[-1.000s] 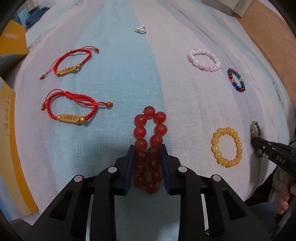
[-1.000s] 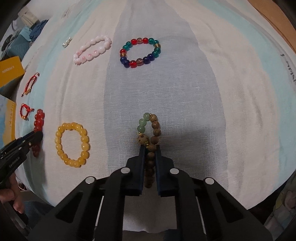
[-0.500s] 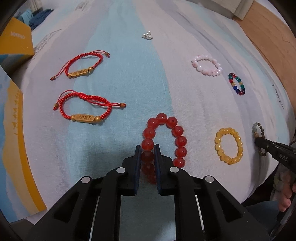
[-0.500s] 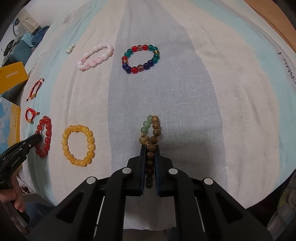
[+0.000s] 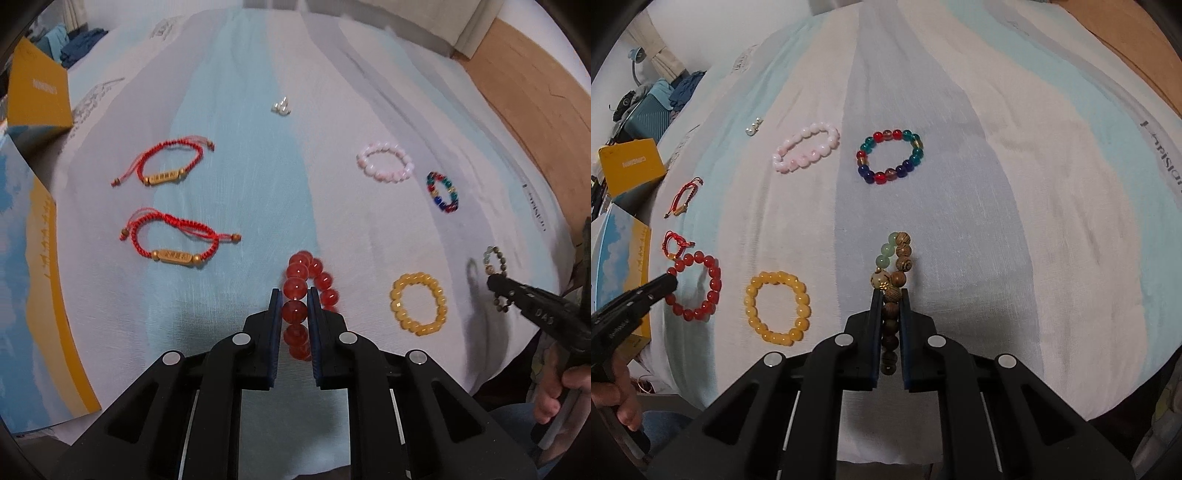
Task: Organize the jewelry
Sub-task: 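Carry both held bracelets over the open white cardboard box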
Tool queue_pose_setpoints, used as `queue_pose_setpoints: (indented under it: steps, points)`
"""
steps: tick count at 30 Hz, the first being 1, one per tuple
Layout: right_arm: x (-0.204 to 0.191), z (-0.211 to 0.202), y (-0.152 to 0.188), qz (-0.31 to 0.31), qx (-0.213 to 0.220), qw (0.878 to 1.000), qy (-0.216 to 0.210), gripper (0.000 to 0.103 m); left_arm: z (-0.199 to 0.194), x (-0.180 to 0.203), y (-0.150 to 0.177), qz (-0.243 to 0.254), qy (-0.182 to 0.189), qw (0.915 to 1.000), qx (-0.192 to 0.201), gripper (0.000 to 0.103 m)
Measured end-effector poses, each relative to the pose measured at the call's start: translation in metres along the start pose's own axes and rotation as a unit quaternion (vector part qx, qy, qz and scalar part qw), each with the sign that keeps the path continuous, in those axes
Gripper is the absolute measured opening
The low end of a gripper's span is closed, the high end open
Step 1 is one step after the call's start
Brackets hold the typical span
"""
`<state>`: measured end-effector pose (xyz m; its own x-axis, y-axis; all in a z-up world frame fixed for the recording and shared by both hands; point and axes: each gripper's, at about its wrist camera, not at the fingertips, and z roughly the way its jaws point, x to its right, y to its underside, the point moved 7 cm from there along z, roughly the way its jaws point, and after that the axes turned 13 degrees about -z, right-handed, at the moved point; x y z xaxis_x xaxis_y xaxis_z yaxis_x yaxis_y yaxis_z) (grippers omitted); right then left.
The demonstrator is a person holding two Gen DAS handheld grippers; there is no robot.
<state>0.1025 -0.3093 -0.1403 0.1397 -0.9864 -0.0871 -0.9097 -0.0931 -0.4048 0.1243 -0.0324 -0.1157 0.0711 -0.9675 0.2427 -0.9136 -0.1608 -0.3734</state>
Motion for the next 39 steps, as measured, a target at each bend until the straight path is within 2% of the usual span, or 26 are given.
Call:
queue_pose_setpoints:
  steps: [11, 20, 28, 39]
  points:
    - [-0.014, -0.015, -0.016, -0.007, 0.034, 0.999, 0.013, 0.007, -0.028, 0.012, -0.008, 0.009, 0.01, 0.9993, 0.033, 0.012]
    - [-0.036, -0.03, -0.025, -0.021, 0.041, 0.999, 0.019, 0.007, -0.055, 0.017, -0.014, 0.013, 0.023, 0.998, 0.057, 0.012]
    - [-0.059, -0.05, -0.033, -0.031, 0.051, 0.998, 0.025, 0.007, -0.087, 0.003, -0.021, 0.014, 0.006, 0.9954, 0.095, 0.012]
    - [-0.11, -0.078, -0.056, -0.061, 0.068, 0.996, 0.021, 0.007, -0.137, -0.023, -0.029, -0.006, 0.01, 0.9905, 0.137, 0.012]
